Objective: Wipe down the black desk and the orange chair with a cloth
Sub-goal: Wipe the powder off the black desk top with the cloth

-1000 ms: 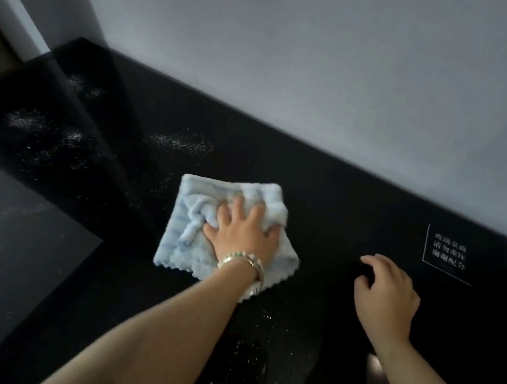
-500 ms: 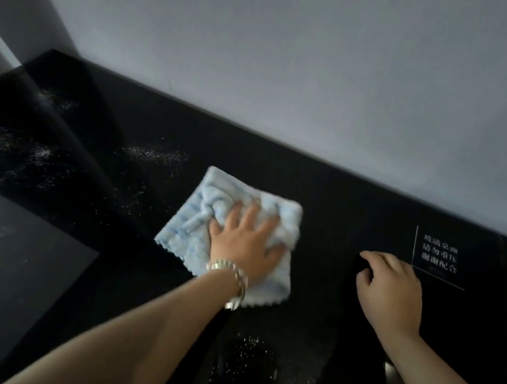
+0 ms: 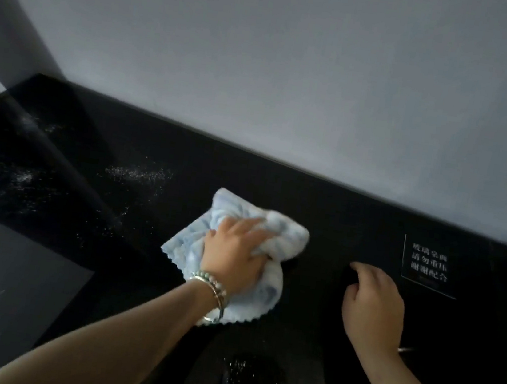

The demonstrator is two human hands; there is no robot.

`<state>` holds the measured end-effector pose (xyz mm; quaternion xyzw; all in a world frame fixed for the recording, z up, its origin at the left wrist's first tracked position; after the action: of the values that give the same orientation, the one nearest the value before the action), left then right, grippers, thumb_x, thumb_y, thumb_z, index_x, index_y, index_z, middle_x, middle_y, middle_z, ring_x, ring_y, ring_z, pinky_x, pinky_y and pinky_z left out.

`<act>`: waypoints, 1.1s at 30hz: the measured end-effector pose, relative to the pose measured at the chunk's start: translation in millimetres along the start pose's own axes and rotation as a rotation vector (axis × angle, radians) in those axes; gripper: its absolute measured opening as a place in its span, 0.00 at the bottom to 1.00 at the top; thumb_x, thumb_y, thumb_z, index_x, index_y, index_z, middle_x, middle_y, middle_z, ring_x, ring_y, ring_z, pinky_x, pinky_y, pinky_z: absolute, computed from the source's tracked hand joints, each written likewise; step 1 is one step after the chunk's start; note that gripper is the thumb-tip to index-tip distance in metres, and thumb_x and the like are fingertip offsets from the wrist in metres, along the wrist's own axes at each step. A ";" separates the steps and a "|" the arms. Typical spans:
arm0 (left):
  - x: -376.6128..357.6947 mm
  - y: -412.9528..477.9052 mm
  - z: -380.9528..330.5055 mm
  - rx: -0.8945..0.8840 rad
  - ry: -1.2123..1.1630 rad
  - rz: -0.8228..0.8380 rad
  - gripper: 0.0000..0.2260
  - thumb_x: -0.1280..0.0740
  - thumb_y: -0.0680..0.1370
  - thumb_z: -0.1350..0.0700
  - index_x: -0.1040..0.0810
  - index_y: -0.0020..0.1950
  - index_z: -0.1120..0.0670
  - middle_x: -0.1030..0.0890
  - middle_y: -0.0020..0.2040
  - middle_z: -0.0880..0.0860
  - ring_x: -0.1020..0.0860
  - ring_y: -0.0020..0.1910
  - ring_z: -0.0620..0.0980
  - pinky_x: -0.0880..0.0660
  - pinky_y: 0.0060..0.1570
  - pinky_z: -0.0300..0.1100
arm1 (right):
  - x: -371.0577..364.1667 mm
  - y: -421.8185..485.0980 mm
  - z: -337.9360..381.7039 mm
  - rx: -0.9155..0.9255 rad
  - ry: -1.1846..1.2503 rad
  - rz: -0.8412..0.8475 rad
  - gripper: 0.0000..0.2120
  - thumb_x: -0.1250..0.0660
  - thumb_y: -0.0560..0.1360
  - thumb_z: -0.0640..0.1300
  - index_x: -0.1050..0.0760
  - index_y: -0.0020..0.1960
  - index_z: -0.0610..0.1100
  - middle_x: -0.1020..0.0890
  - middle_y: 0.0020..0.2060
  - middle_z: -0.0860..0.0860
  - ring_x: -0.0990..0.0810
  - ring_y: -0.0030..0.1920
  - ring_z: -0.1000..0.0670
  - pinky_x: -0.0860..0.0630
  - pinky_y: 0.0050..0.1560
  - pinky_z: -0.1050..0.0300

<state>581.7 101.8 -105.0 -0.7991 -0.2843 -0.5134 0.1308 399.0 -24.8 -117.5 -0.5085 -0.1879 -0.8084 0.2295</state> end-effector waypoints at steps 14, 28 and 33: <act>-33.4 18.7 0.5 -0.087 0.253 0.220 0.23 0.46 0.74 0.36 0.46 0.68 0.31 0.43 0.73 0.41 0.46 0.71 0.52 0.44 0.63 0.60 | -3.1 16.1 39.3 0.077 0.401 -0.053 0.16 0.38 0.74 0.29 0.23 0.59 0.38 0.19 0.53 0.44 0.22 0.56 0.43 0.28 0.59 0.41; 39.1 -22.0 83.8 0.519 -0.575 -0.277 0.17 0.43 0.75 0.65 0.28 0.58 0.48 0.24 0.58 0.45 0.26 0.54 0.43 0.33 0.45 0.31 | -79.1 -15.6 157.4 0.342 -0.282 0.324 0.29 0.37 0.72 0.59 0.47 0.67 0.58 0.38 0.68 0.46 0.37 0.65 0.39 0.39 0.59 0.41; 43.4 -18.1 96.6 0.475 -0.379 -0.274 0.16 0.40 0.77 0.61 0.29 0.64 0.51 0.26 0.64 0.49 0.28 0.61 0.48 0.32 0.52 0.39 | -21.7 44.7 154.7 0.424 -0.082 -0.028 0.14 0.36 0.73 0.47 0.29 0.59 0.52 0.21 0.52 0.49 0.25 0.50 0.40 0.33 0.49 0.49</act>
<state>656.6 178.7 -110.1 -0.7819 -0.5200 -0.2879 0.1879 546.1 25.3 -70.3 -0.4789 -0.3699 -0.7325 0.3120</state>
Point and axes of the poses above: each hand's wrist, its own y-axis towards the middle knuckle, its own x-axis out of the back of the hand, z = x × y, the point moved 8 cm from there along y, towards the middle knuckle
